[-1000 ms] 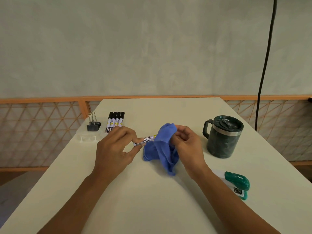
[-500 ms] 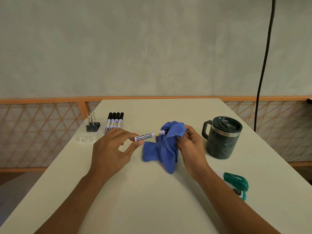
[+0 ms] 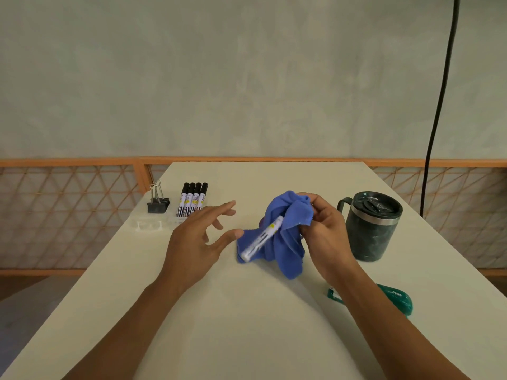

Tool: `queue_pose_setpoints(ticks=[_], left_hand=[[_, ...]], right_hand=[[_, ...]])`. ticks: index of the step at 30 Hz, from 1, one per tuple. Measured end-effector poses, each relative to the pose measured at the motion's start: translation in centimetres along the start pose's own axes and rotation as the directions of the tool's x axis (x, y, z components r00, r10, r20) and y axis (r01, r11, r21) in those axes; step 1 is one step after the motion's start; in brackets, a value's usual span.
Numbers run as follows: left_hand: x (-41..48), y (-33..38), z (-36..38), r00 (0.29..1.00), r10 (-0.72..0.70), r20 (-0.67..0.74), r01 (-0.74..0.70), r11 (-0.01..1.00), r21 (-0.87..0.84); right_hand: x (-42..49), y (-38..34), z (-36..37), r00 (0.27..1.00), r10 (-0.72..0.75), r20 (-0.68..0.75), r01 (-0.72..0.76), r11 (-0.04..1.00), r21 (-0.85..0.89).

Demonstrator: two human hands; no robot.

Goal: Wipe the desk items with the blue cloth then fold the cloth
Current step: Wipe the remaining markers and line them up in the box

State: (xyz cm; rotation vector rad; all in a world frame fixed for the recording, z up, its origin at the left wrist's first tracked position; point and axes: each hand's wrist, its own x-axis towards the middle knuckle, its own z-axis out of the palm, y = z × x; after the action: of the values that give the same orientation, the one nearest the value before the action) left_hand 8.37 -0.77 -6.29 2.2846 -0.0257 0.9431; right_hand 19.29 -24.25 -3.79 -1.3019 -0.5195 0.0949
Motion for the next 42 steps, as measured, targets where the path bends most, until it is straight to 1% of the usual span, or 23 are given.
queue_pose_setpoints(ticks=[2,5,7,9,11,13,15,16,18,20,22,25,27,29,31,33,37,42], left_hand=[[0.2,0.2,0.2,0.998,-0.049,0.027,0.051,0.995,-0.087],[0.1,0.6,0.7,0.989,-0.065,0.134,0.087,0.982,-0.166],[-0.2,1.1,1.2,0.971,-0.079,0.225,0.125,0.973,-0.197],[-0.6,1.6,1.9,0.957,-0.076,0.279,0.140,0.966,-0.218],[-0.7,2.0,2.3,0.961,-0.096,0.258,0.157,0.961,-0.229],[-0.5,2.1,2.1,0.974,-0.168,0.152,0.202,0.948,-0.246],[-0.1,1.6,1.6,0.980,-0.196,0.035,0.197,0.940,-0.278],[0.2,1.4,1.4,0.983,-0.185,-0.023,0.171,0.947,-0.273],[0.5,1.0,1.2,0.987,-0.125,-0.104,0.101,0.973,-0.207],[0.6,0.7,1.4,0.990,-0.058,-0.127,0.037,0.986,-0.161],[0.6,0.4,1.7,0.992,-0.064,-0.111,0.044,0.983,-0.177],[0.4,0.2,1.7,0.990,-0.134,-0.030,0.123,0.963,-0.240],[0.2,0.5,1.5,0.992,-0.123,0.010,0.122,0.963,-0.238],[0.2,1.4,1.2,0.992,-0.127,0.007,0.126,0.968,-0.219],[0.2,2.3,0.7,0.990,-0.136,-0.025,0.127,0.966,-0.224],[0.3,3.3,0.4,0.994,-0.104,-0.015,0.098,0.968,-0.231],[0.0,4.5,0.2,0.984,-0.127,0.125,0.157,0.951,-0.265],[0.0,4.3,-0.1,0.956,-0.193,0.222,0.255,0.920,-0.299]], right_hand=[[0.0,-0.4,-0.2,0.994,-0.008,0.108,0.012,0.999,-0.035],[0.0,-0.7,-0.4,0.972,-0.023,0.233,0.038,0.997,-0.062],[-0.1,-0.9,-0.2,0.958,-0.043,0.283,0.062,0.996,-0.060],[-0.3,-1.1,0.1,0.945,-0.065,0.321,0.084,0.995,-0.047],[-0.4,-1.4,0.1,0.939,-0.082,0.334,0.102,0.994,-0.041],[-0.3,-1.6,-0.3,0.945,-0.089,0.316,0.103,0.994,-0.028],[-0.2,-1.7,-0.8,0.953,-0.079,0.291,0.089,0.996,-0.021],[-0.1,-1.7,-1.0,0.958,-0.077,0.277,0.090,0.995,-0.035],[0.1,-1.4,-1.1,0.968,-0.071,0.242,0.095,0.992,-0.087],[0.1,-1.2,-1.0,0.975,-0.066,0.210,0.093,0.988,-0.122],[0.0,-1.2,-0.7,0.983,-0.060,0.174,0.083,0.988,-0.132],[-0.4,-1.3,-0.4,0.991,-0.044,0.128,0.062,0.988,-0.143],[-0.5,-1.3,-0.3,0.995,-0.031,0.097,0.045,0.989,-0.143],[-0.4,-1.2,-0.4,0.999,-0.018,0.051,0.026,0.987,-0.159],[-0.3,-1.0,-0.5,1.000,-0.006,0.015,0.009,0.984,-0.178],[-0.5,-0.9,-0.1,1.000,0.001,0.002,-0.001,0.982,-0.191],[-1.0,-1.1,1.0,1.000,-0.006,-0.002,0.006,0.983,-0.182],[-1.3,-1.1,1.5,1.000,-0.028,-0.012,0.025,0.976,-0.214]])
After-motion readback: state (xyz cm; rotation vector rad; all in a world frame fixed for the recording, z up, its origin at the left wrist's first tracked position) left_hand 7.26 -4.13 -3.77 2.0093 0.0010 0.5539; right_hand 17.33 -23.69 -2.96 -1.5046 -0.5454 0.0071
